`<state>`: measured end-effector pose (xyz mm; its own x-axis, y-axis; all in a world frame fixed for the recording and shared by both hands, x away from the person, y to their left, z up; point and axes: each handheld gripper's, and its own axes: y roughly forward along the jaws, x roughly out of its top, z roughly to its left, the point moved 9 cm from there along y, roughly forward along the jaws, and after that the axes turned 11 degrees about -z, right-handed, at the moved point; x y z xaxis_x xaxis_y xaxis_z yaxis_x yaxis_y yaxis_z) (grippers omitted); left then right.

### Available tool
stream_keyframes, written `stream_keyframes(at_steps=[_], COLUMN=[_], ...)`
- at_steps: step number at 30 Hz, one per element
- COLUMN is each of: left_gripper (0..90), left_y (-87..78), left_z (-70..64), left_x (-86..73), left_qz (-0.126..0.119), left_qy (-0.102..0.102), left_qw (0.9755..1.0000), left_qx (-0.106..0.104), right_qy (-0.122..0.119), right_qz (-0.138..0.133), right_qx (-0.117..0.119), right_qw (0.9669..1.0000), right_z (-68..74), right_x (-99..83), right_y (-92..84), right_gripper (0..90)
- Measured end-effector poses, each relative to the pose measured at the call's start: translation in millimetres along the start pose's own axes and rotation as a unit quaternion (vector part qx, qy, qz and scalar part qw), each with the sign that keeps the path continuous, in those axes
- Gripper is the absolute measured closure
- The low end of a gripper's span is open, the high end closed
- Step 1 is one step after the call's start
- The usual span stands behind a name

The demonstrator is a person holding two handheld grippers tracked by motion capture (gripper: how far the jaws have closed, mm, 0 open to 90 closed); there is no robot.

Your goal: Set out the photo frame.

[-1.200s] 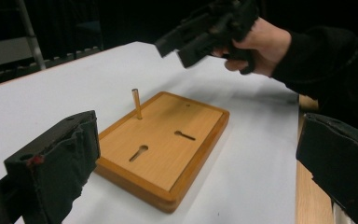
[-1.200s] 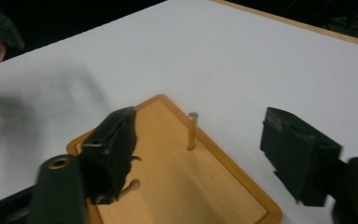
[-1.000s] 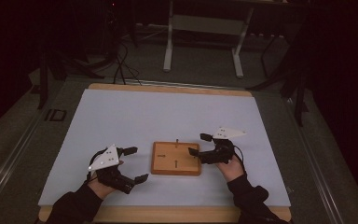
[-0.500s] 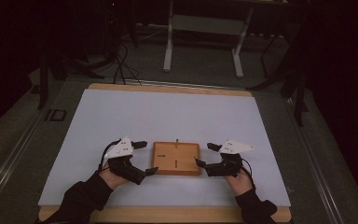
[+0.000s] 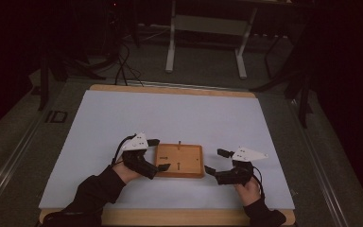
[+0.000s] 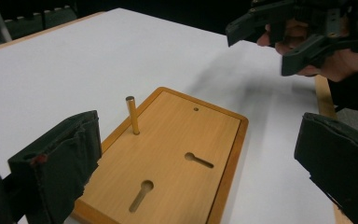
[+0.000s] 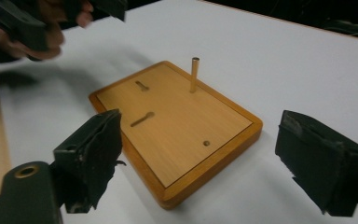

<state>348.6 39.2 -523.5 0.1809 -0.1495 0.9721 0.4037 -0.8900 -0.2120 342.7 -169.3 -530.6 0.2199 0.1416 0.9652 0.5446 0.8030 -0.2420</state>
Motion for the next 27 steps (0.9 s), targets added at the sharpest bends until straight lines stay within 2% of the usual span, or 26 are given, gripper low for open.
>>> stream_keyframes(at_steps=[2, 6, 10, 12, 13, 15, 20, 25, 27], left_gripper=[2.9, 5.1, 8.2, 11.0, 14.4, 15.2, 18.9, 24.5, 30.3], left_y=[5.1, 15.1, 23.5, 27.5, 29.2, 32.6, 39.9, 46.5, 48.8], left_z=[1.4, 5.1, 10.6, 11.4, 13.4, 14.0, 23.4, 29.3, 30.4], left_x=[0.2, 2.2, 0.3, -0.6, -1.4, -2.2, -7.3, -8.2, -8.2], left_qz=[0.004, 0.008, 0.027, 0.035, 0.042, 0.052, 0.077, 0.078, 0.081], left_qy=[0.008, 0.01, 0.007, -0.003, -0.002, -0.012, -0.009, 0.002, 0.006], left_qw=[1.0, 0.9998, 0.9992, 0.999, 0.9984, 0.998, 0.9956, 0.9946, 0.9944], left_qx=[0.003, 0.011, 0.028, 0.028, 0.039, 0.033, 0.052, 0.068, 0.068], right_qy=[0.006, 0.008, 0.002, -0.004, -0.006, -0.008, -0.016, -0.018, -0.018], right_qz=[-0.004, -0.008, -0.013, -0.013, -0.012, -0.011, -0.005, -0.004, -0.004], right_qx=[0.003, 0.001, 0.0, -0.003, -0.007, -0.001, -0.002, 0.006, 0.008], right_qw=[1.0, 0.9999, 0.9999, 0.9999, 0.9999, 0.9999, 0.9999, 0.9998, 0.9998], right_z=[0.2, 0.9, 2.4, 2.9, 2.8, 4.0, 5.8, 9.2, 10.5], right_x=[0.4, 1.9, 3.3, 3.3, 3.0, 2.4, -0.3, -0.9, -1.5], right_y=[-1.4, -3.8, -3.2, -2.3, -1.4, -0.1, 4.2, 6.1, 6.8], right_gripper=[13.8, 13.7, 13.4, 13.5, 13.5, 13.4, 13.5, 13.8, 13.8])
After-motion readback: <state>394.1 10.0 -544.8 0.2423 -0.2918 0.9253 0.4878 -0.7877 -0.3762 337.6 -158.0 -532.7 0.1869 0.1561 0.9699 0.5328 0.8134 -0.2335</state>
